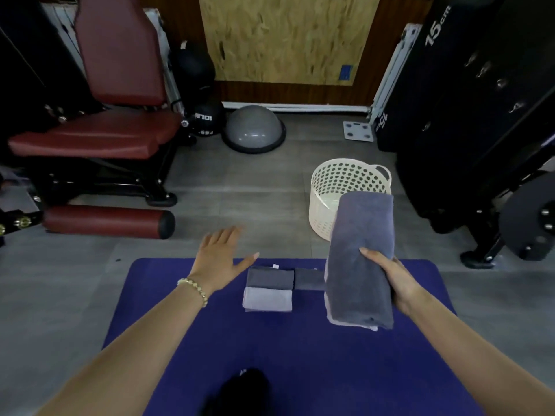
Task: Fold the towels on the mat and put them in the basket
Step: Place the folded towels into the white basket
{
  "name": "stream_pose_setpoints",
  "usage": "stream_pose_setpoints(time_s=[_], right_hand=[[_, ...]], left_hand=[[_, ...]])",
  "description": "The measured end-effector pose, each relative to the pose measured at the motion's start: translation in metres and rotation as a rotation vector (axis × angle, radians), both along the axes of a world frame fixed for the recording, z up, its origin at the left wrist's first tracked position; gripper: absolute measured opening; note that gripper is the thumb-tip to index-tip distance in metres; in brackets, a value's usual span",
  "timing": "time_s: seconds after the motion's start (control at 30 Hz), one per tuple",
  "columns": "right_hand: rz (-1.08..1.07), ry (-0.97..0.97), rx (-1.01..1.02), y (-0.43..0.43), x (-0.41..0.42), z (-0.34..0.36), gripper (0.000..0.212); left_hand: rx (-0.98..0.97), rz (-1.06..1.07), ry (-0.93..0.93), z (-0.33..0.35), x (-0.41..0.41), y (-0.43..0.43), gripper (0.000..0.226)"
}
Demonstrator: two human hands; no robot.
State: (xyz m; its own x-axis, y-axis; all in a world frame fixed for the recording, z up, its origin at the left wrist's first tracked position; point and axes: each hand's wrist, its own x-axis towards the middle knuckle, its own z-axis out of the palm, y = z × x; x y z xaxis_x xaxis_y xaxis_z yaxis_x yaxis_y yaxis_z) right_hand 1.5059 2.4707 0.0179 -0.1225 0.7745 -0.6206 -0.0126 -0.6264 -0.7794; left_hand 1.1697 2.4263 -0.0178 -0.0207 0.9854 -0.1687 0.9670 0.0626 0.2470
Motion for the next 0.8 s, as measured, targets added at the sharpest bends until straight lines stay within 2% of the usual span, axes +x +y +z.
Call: stream_pose_setpoints(time_s=[0.17, 0.3, 0.37, 0.5, 0.53, 0.6, 0.67, 0.73, 0.8], right_hand=[[-0.045, 0.024, 0.003, 0.082, -0.013, -0.020, 0.058], [-0.110, 0.042, 0.037, 0.185, -0.033, -0.056, 0.057], [-0.160, 0.048, 0.045, 0.251, -0.050, -0.079, 0.052], [-0.350, 0.052, 0.015, 0.413, -0.094, -0.122, 0.052], [-0.412, 0.066, 0.011, 0.455, -0.106, -0.130, 0.051], [-0.518, 0.109, 0.012, 0.532, -0.127, -0.137, 0.047], [-0.615, 0.162, -0.006, 0.591, -0.142, -0.136, 0.061], [-0.706, 0.199, -0.012, 0.635, -0.149, -0.132, 0.084], [-0.787, 0.234, -0.021, 0.667, -0.148, -0.128, 0.089]], left_hand=[[-0.076, -0.012, 0.005, -0.020, 0.006, 0.099, 0.095], [-0.094, -0.063, 0.010, -0.061, -0.004, 0.225, 0.090], [-0.111, -0.101, 0.000, -0.084, -0.012, 0.306, 0.085], [-0.139, -0.242, -0.002, -0.111, -0.034, 0.509, 0.115], [-0.154, -0.286, 0.006, -0.113, -0.043, 0.562, 0.115], [-0.146, -0.354, 0.010, -0.112, -0.058, 0.661, 0.093], [-0.134, -0.415, -0.015, -0.104, -0.068, 0.737, 0.075], [-0.129, -0.463, -0.009, -0.094, -0.071, 0.796, 0.072], [-0.157, -0.515, 0.004, -0.091, -0.068, 0.841, 0.072]])
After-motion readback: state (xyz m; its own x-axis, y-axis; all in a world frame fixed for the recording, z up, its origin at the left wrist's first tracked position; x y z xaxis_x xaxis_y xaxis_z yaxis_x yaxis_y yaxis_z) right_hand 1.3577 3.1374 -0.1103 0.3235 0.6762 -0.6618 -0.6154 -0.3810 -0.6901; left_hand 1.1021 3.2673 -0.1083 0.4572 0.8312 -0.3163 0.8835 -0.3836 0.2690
